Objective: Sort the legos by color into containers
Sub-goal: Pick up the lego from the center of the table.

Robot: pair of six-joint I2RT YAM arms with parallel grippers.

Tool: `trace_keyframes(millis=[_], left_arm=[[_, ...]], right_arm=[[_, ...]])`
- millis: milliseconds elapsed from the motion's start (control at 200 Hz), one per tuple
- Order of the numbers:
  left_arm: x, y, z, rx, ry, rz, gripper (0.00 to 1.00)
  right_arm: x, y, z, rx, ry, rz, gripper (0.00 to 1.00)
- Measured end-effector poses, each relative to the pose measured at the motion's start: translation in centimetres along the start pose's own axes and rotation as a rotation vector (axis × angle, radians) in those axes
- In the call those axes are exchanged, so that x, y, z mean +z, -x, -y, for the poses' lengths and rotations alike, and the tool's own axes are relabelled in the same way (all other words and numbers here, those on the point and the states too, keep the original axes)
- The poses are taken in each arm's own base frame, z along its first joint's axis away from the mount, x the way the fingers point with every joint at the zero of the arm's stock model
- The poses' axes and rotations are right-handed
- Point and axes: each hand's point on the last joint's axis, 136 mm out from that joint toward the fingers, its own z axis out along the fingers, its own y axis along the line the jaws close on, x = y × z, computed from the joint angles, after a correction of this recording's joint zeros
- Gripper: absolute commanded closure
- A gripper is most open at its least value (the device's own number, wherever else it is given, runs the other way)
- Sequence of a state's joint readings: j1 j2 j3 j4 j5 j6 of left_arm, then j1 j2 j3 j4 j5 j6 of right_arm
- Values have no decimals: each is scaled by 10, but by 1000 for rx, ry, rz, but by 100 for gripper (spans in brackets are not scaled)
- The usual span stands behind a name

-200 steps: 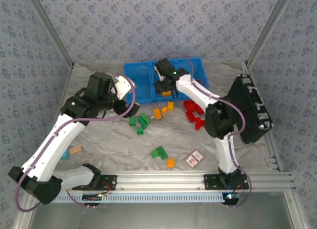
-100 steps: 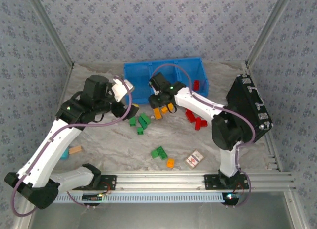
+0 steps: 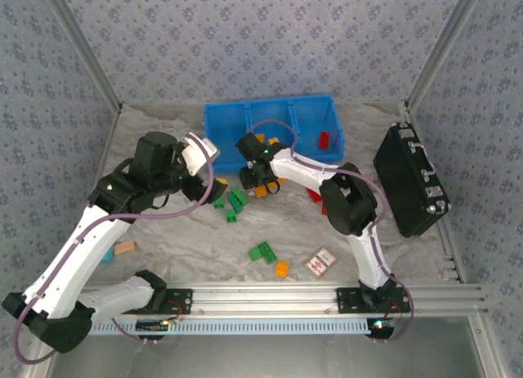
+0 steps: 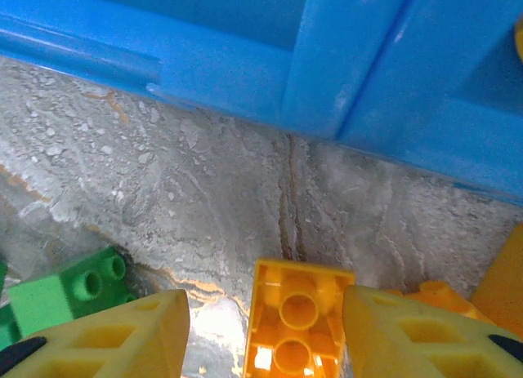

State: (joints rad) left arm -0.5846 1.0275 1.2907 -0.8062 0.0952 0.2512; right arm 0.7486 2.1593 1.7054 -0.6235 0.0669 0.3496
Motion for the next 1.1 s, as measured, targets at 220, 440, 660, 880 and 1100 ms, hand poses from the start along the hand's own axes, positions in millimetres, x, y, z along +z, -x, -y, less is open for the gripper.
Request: trace_keyframes(millis=[220, 440, 660, 880, 1100], left_arm=[[-2, -1, -1, 5, 8, 5, 0], [-1, -2, -1, 5, 11, 1, 0], [-1, -2, -1, 9, 14, 0, 0], [-1, -3, -1, 12, 14, 0, 0], [-1, -3, -1, 12, 14, 0, 0]], right_arm=[[5, 6, 3, 11, -24, 14, 42], [9, 3, 9, 8, -59, 5, 42], [10, 1, 8, 4, -64, 10, 42], [14, -6, 5, -9, -80, 2, 47], [18, -32, 1, -39, -104, -63, 48]])
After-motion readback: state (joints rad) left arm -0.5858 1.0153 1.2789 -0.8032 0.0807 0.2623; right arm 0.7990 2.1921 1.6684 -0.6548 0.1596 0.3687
